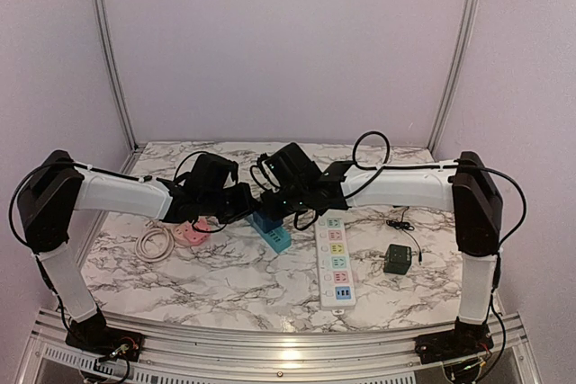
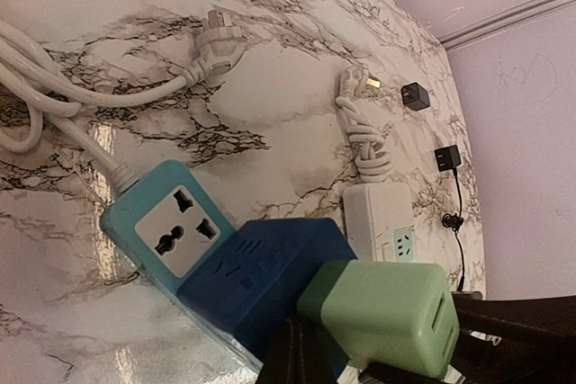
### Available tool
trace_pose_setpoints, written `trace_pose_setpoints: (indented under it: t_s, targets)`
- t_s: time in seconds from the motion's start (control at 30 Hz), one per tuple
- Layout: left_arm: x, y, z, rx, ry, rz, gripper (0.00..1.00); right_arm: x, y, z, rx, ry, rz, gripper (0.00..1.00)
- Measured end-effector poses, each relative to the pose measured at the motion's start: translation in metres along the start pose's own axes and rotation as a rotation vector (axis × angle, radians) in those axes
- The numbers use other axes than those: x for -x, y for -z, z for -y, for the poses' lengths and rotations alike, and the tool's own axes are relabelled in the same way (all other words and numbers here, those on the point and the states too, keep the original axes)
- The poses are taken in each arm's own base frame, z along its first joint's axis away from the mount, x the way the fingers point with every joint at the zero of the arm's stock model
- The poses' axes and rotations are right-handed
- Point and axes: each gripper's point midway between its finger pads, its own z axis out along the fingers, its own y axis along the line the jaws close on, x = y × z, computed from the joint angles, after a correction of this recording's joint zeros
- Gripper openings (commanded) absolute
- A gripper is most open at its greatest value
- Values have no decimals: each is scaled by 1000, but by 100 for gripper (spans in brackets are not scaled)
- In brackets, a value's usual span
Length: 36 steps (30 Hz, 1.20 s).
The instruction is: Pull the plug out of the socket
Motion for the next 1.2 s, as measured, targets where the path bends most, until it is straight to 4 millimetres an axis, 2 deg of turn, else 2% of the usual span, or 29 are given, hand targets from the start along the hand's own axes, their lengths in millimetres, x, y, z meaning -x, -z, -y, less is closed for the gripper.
trace_pose_setpoints:
  t_s: [1.0,1.07,1.2]
  targets:
    - [0,-11,9,-25,-8,-11,0,-3,8,10,-48,9,-38,10]
    - [0,-11,9,-24,-10,-13,0,2,14,10,-43,7,-25,10]
    - [0,-11,9,-24,-10,-12,0,28,37,1,-7,-6,48,10]
